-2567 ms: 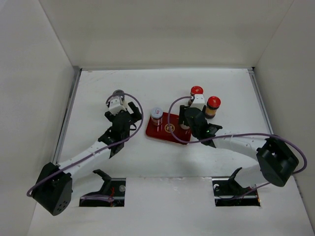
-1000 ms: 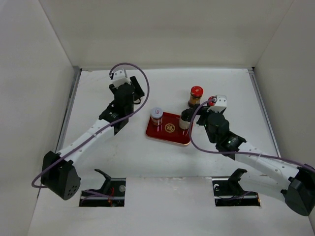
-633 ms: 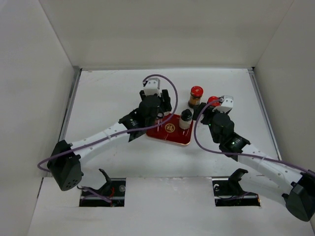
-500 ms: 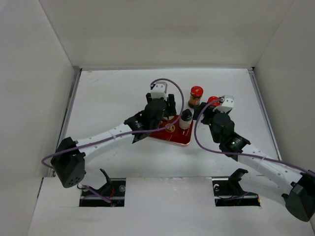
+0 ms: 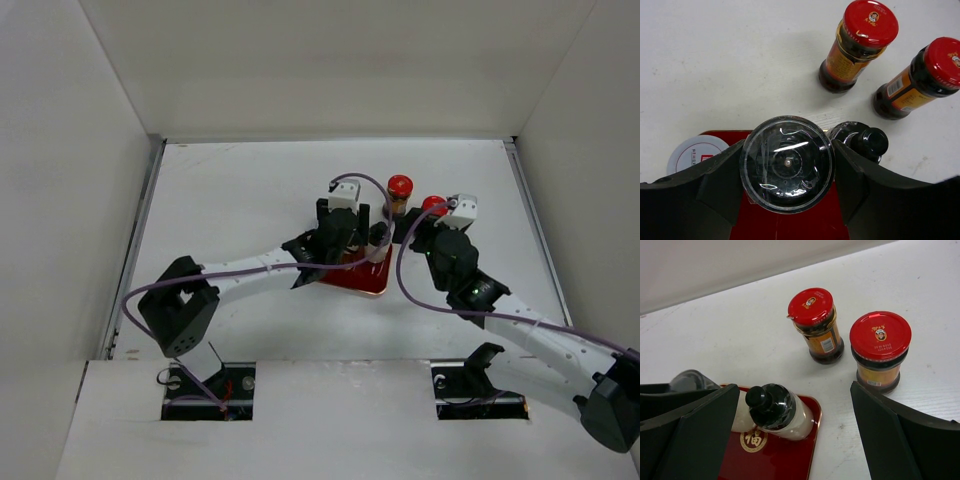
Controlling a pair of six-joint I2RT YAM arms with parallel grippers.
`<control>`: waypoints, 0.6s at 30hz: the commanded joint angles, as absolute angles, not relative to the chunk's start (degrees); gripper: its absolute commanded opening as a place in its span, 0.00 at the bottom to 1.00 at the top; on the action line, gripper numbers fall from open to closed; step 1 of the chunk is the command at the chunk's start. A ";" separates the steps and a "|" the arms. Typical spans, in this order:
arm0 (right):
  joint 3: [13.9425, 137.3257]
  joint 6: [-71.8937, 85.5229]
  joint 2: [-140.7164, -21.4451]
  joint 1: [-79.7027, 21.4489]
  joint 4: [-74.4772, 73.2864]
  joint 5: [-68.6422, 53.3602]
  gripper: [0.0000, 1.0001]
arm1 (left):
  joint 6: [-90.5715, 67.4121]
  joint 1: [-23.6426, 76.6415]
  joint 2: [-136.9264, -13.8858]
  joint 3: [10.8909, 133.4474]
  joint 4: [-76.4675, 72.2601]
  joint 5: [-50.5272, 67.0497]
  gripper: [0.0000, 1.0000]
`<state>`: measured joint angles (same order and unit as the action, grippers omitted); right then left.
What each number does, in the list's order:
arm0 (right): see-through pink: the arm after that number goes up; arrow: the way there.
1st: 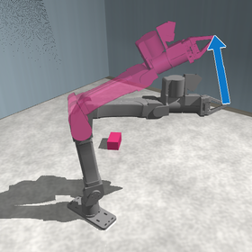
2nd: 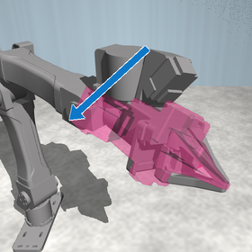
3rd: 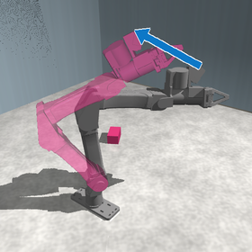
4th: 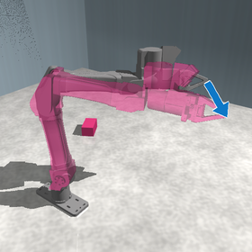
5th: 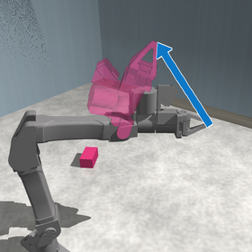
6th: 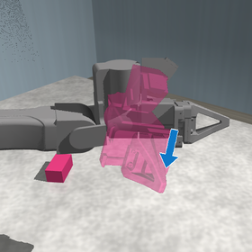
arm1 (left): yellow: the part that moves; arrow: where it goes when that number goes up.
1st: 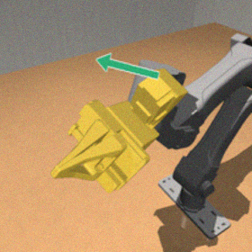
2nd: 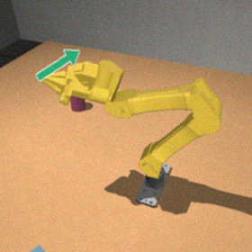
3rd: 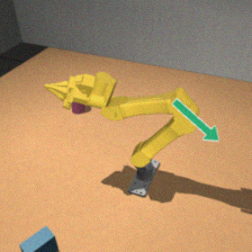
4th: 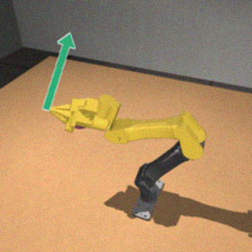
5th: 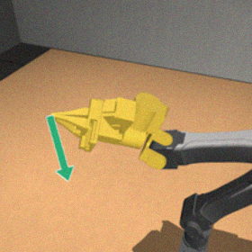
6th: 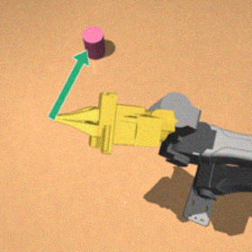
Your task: Organize the condiment bottles
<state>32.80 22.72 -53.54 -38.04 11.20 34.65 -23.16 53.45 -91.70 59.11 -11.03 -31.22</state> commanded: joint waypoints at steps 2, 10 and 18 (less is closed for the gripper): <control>31.99 23.47 -52.12 -37.57 14.50 34.37 1.00 | -22.59 53.66 -92.10 59.68 -21.62 -32.08 0.41; 31.64 23.73 -51.59 -37.13 14.68 34.72 1.00 | -22.24 53.13 -95.80 57.66 -23.99 -34.63 0.44; 31.55 23.82 -52.29 -36.52 14.68 34.80 1.00 | -22.24 53.22 -96.95 56.60 -24.78 -37.18 0.58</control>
<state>31.75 22.96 -52.53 -37.21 11.25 34.65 -22.70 53.28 -98.10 56.97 -19.18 -34.72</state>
